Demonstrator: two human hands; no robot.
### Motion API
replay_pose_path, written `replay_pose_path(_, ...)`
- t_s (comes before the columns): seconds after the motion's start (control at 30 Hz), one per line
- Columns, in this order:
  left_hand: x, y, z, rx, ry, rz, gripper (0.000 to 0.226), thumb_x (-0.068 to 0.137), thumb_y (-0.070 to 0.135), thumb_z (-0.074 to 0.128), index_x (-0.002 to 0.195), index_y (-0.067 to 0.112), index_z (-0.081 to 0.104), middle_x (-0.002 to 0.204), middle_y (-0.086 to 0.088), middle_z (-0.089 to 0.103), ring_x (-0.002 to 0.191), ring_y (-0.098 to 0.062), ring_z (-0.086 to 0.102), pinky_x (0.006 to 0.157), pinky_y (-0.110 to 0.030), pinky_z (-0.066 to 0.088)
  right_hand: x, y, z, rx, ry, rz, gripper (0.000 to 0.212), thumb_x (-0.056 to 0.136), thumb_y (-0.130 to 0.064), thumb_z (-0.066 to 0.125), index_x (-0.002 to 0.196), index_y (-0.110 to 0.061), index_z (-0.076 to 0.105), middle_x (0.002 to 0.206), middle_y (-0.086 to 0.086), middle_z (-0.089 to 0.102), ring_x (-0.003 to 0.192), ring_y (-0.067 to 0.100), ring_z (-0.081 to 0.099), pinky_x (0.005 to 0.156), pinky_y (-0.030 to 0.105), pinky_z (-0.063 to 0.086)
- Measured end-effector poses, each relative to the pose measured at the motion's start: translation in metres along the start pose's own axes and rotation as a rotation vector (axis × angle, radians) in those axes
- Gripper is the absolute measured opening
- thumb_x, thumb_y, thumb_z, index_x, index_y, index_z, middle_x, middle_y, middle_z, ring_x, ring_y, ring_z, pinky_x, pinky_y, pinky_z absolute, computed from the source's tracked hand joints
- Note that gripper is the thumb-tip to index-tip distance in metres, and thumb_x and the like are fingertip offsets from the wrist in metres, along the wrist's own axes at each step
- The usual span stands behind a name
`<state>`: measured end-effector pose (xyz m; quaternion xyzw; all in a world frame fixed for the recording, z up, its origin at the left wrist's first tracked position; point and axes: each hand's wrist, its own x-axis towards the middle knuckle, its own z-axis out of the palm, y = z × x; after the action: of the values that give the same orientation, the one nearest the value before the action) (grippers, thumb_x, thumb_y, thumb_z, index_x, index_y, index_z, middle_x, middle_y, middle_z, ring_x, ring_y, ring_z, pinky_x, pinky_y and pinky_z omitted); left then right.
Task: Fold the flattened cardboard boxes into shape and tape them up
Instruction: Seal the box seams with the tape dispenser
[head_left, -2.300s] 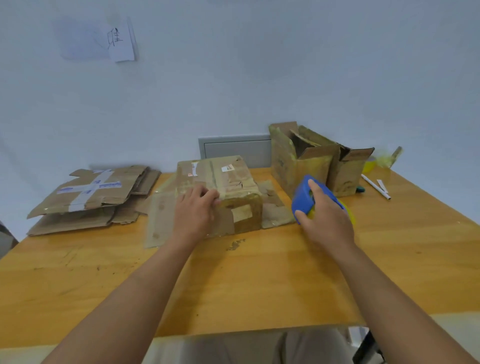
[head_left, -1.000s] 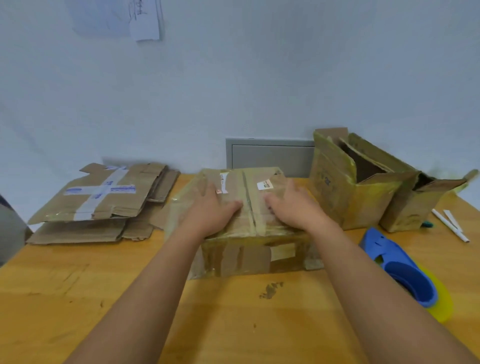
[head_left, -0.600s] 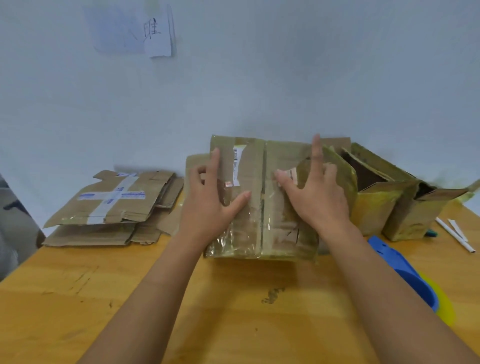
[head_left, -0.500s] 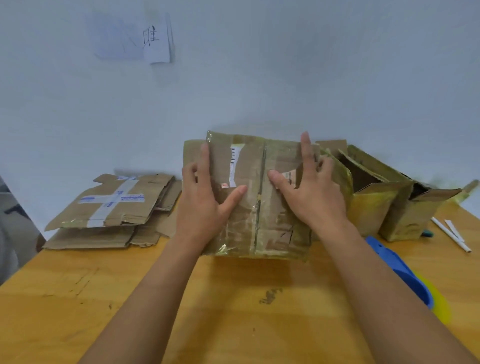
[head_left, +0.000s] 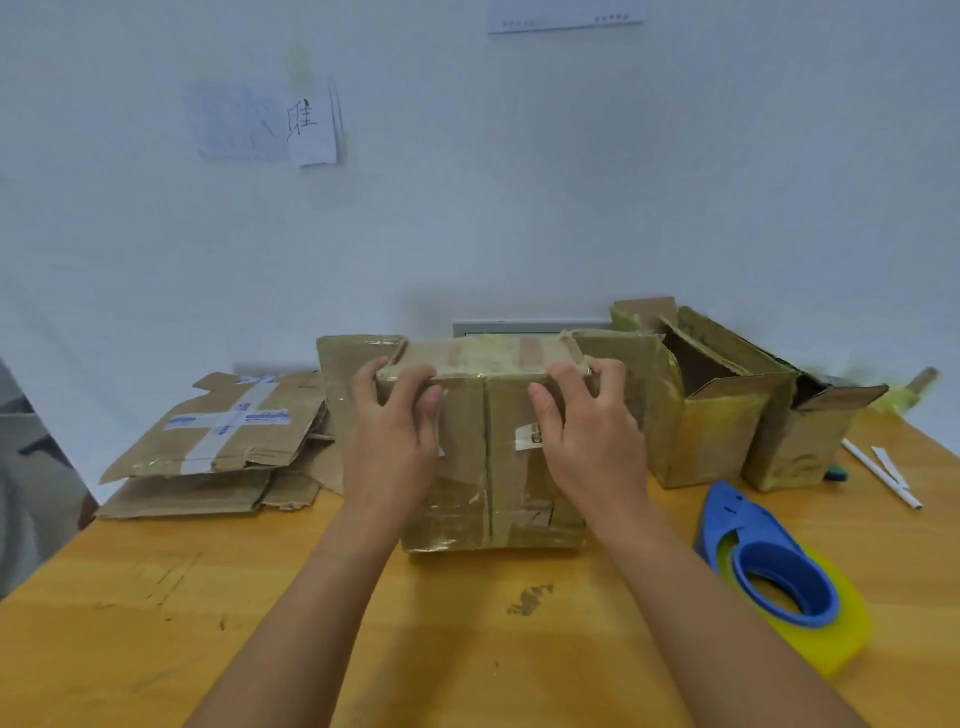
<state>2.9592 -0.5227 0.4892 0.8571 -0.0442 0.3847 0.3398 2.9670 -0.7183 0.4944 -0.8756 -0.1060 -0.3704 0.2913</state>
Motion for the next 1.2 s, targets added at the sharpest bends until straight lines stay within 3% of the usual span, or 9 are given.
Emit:
replay_pose_path(0.1,-0.007,0.002,-0.006,-0.081,-0.007,-0.025,0.01,0.098,0.04,0.054,0.101,0.049,0.048,0.139,0.001,0.035,0.09,0.009,0.054,0.071,-0.007,0.043,-0.005,-0.001,-0.003,0.056,-0.004,0.016,0.039,0.098,-0.058,0.039,0.118,-0.028,0.053,0.116,0.004,0.037,0.087,0.022,0.055,0.061,0.026,0.043)
replay_pose_path(0.27,-0.007,0.007,-0.021,-0.18,-0.034,-0.257,0.046,0.09,0.069,0.044,0.128,0.042,0.042,0.131,0.01,0.045,0.111,-0.009,0.049,0.085,-0.034,0.044,0.008,0.004,-0.018,0.355,-0.133,0.398,0.066,0.096,-0.066,0.042,0.149,-0.029,0.029,0.136,0.003,0.041,0.108,0.015,0.051,0.081,0.032,0.043)
replay_pose_path(0.33,-0.001,0.007,-0.028,-0.187,-0.098,-0.431,0.053,0.089,0.069,0.045,0.128,0.032,0.045,0.123,0.007,0.055,0.105,-0.012,0.054,0.086,-0.04,0.049,0.014,0.004,-0.024,0.281,-0.304,0.489,0.063,0.097,-0.059,0.044,0.143,-0.017,0.042,0.135,0.007,0.052,0.111,0.022,0.055,0.088,0.04,0.049)
replay_pose_path(0.57,0.007,0.023,-0.051,-0.302,-0.041,-0.378,0.03,0.083,0.052,0.057,0.106,0.035,0.055,0.097,0.02,0.061,0.082,0.008,0.059,0.061,-0.025,0.042,0.016,-0.006,-0.046,0.345,-0.241,0.32,0.025,0.094,-0.047,0.058,0.11,-0.03,0.049,0.096,-0.02,0.056,0.084,0.0,0.056,0.058,0.021,0.043)
replay_pose_path(0.67,0.008,0.021,-0.05,-0.415,-0.087,-0.375,0.035,0.088,0.034,0.064,0.12,0.034,0.049,0.109,0.017,0.061,0.092,0.003,0.061,0.07,-0.024,0.048,0.016,-0.002,-0.043,0.446,-0.228,0.374,0.04,0.089,-0.038,0.069,0.114,-0.027,0.04,0.101,-0.018,0.053,0.086,0.001,0.056,0.061,0.019,0.045)
replay_pose_path(0.8,-0.005,0.006,-0.045,-0.465,-0.295,-0.387,0.082,0.092,0.01,0.066,0.153,0.041,0.02,0.121,0.021,0.046,0.094,0.006,0.061,0.065,-0.016,0.053,-0.001,0.007,-0.033,0.526,-0.243,0.488,0.067,0.087,-0.049,0.071,0.135,-0.02,0.035,0.123,-0.003,0.056,0.104,0.011,0.06,0.08,0.032,0.054)
replay_pose_path(0.93,-0.02,-0.001,-0.035,-0.514,-0.416,-0.424,0.102,0.087,-0.001,0.063,0.15,0.057,0.008,0.118,0.038,0.045,0.091,-0.005,0.069,0.068,-0.037,0.062,-0.015,0.012,-0.023,0.477,-0.26,0.518,0.09,0.089,-0.063,0.06,0.157,-0.023,0.016,0.153,0.006,0.041,0.137,0.031,0.046,0.108,0.056,0.044)
replay_pose_path(1.03,-0.019,-0.002,-0.033,-0.532,-0.362,-0.415,0.095,0.086,0.01,0.067,0.143,0.065,0.014,0.107,0.041,0.049,0.08,0.009,0.066,0.063,-0.033,0.062,-0.015,0.015,-0.019,0.354,-0.279,0.447,0.095,0.092,-0.06,0.059,0.16,-0.021,0.005,0.16,0.007,0.034,0.144,0.03,0.037,0.114,0.052,0.037)
replay_pose_path(1.2,-0.016,-0.001,-0.029,-0.417,-0.225,-0.406,0.075,0.089,0.039,0.07,0.148,0.052,0.025,0.111,0.021,0.053,0.104,-0.011,0.06,0.088,-0.047,0.057,-0.016,0.02,-0.017,0.272,-0.292,0.383,0.092,0.094,-0.053,0.059,0.16,-0.019,0.004,0.163,0.007,0.028,0.147,0.028,0.031,0.115,0.045,0.032)
